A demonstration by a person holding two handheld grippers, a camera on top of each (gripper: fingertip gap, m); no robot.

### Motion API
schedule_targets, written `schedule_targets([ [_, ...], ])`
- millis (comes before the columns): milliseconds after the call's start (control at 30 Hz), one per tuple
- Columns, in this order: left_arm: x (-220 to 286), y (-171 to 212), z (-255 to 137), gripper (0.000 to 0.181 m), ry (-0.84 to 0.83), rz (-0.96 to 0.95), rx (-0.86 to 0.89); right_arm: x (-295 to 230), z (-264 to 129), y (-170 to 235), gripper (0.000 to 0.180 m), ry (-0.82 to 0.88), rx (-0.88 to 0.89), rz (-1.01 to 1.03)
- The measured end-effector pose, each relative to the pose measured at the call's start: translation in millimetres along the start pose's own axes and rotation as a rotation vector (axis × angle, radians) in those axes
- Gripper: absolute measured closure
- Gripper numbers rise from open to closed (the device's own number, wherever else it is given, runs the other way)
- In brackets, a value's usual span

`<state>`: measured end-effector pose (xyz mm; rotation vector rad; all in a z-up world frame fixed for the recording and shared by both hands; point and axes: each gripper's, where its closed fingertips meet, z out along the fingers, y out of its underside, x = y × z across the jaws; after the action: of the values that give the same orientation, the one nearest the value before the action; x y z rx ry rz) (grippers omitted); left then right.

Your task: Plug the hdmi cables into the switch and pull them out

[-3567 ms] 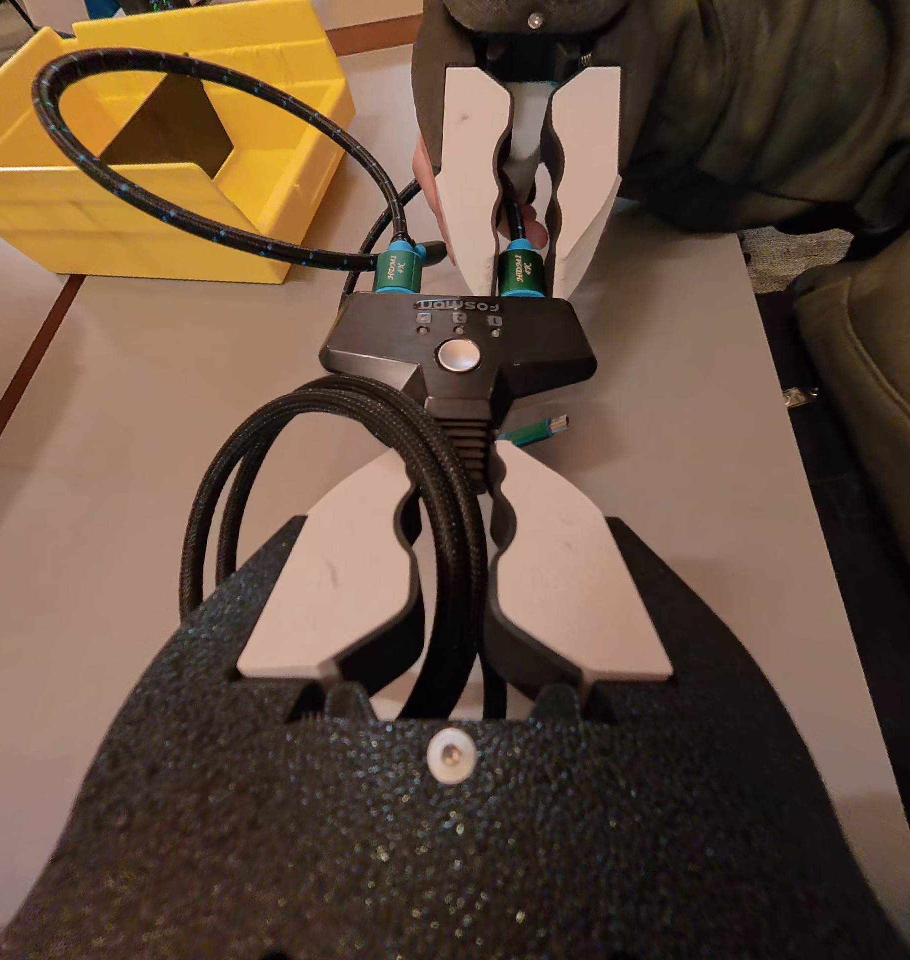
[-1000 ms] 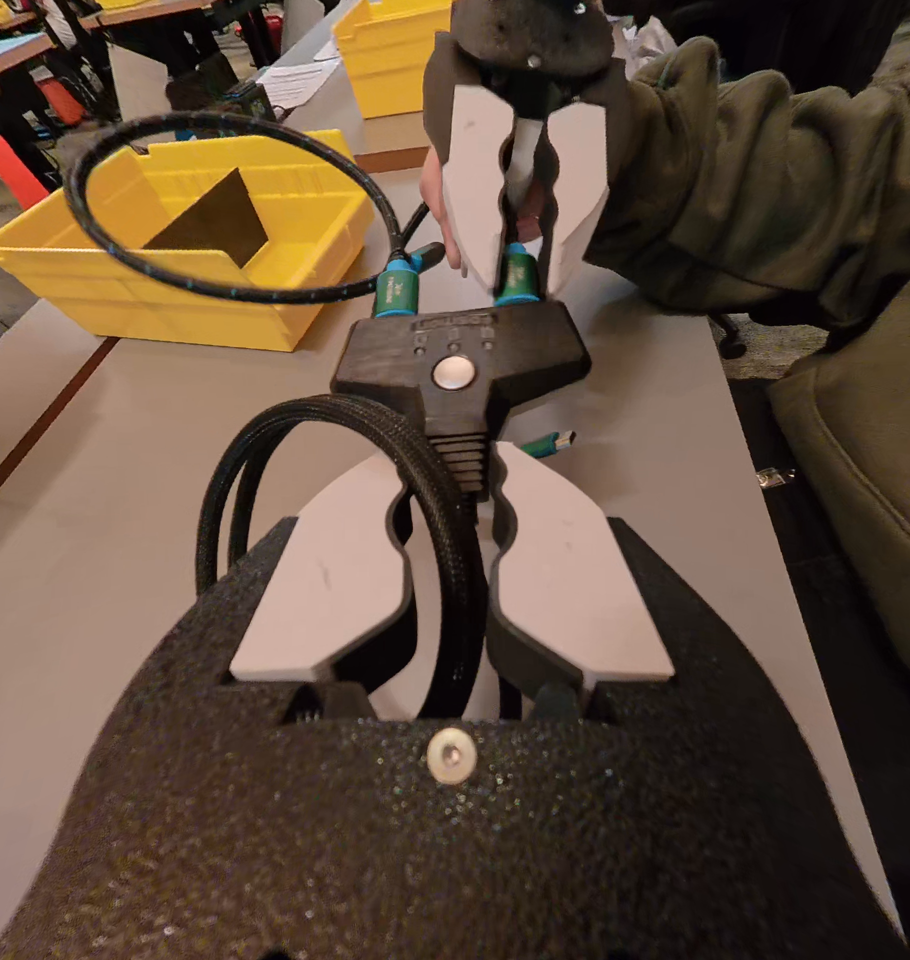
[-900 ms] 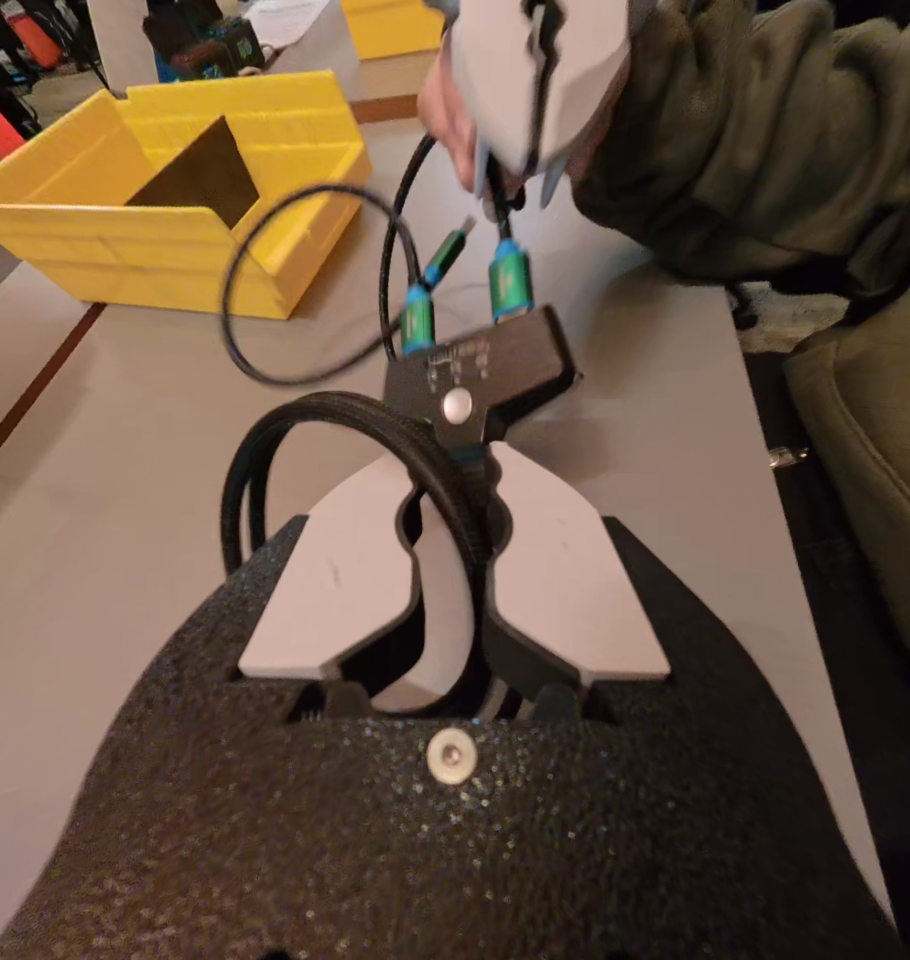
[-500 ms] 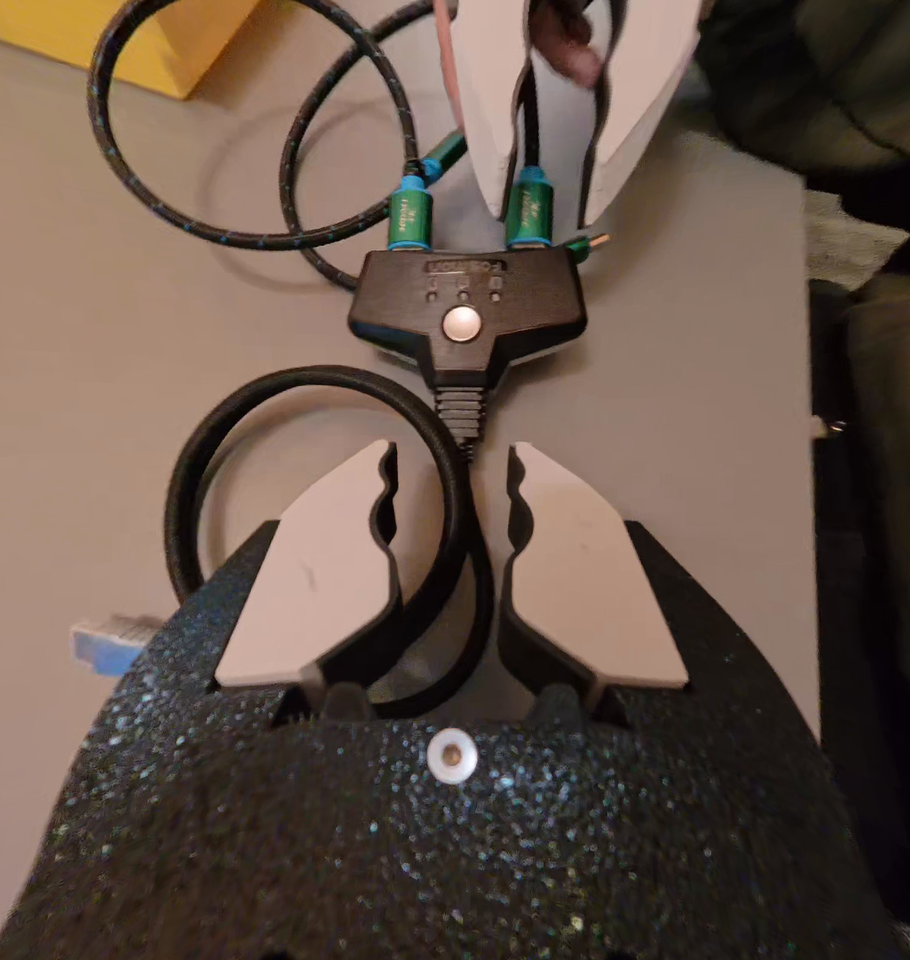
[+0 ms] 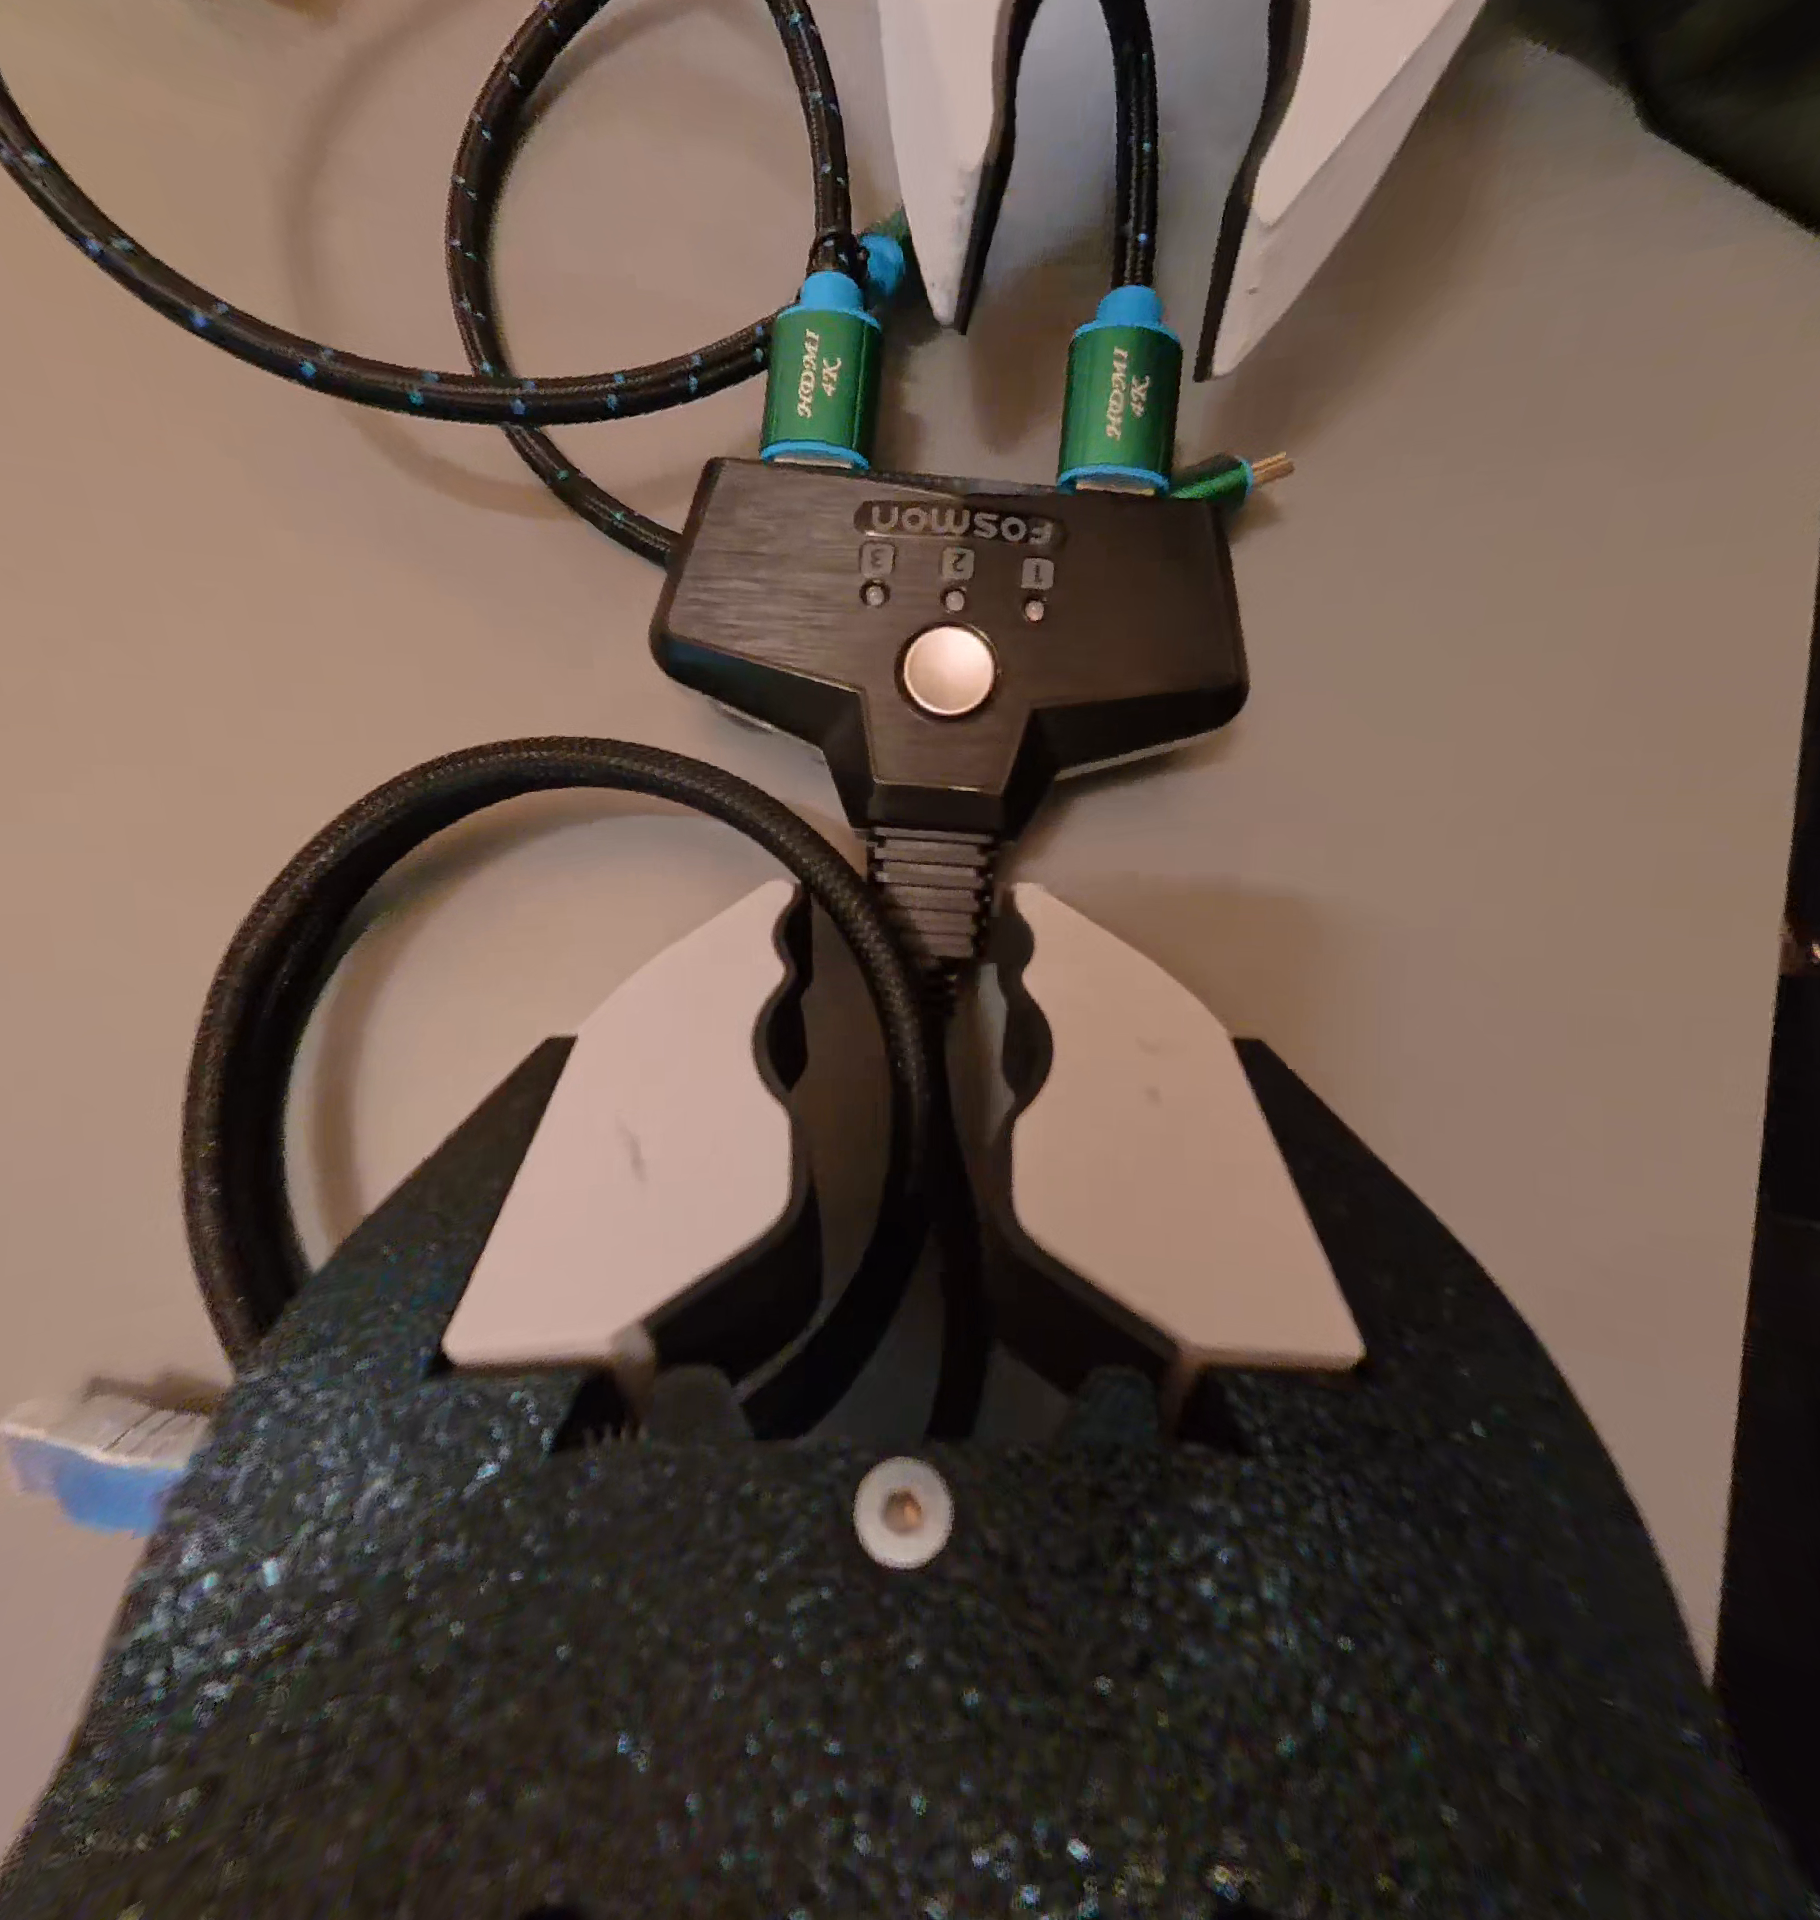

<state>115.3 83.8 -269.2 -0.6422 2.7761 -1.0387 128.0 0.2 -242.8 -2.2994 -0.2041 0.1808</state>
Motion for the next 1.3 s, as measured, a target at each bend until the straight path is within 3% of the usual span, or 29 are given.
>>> schedule_targets([
  [33,0,1,2,0.147,-0.002,0.009,-0.004,1,1,3,0.142,-0.003,-0.010,0.004],
  [367,1,-5,-4,0.159,-0.047,0.080,0.136,0,6,11,0.146,0.004,-0.025,-0.090],
  [600,-5,-15,-64,0.159,-0.087,0.178,0.253,-6,4,-44,0.151,0.043,0.181,-0.184],
  [767,-5,-11,-89,0.160,-0.127,0.261,0.345,-16,4,-85,0.138,0.098,0.356,-0.094],
  [833,-1,-10,-92,0.160,-0.127,0.281,0.375,-33,9,-93,0.148,0.072,0.399,-0.108],
  [933,5,-7,-95,0.159,-0.113,0.331,0.382,-43,20,-96,0.156,0.128,0.323,-0.155],
  [1200,13,-13,-122,0.159,-0.135,0.405,0.458,-55,14,-122,0.154,0.231,0.282,-0.111],
  [1300,20,-14,-129,0.159,-0.137,0.437,0.470,-58,7,-119,0.153,0.293,0.177,-0.114],
])
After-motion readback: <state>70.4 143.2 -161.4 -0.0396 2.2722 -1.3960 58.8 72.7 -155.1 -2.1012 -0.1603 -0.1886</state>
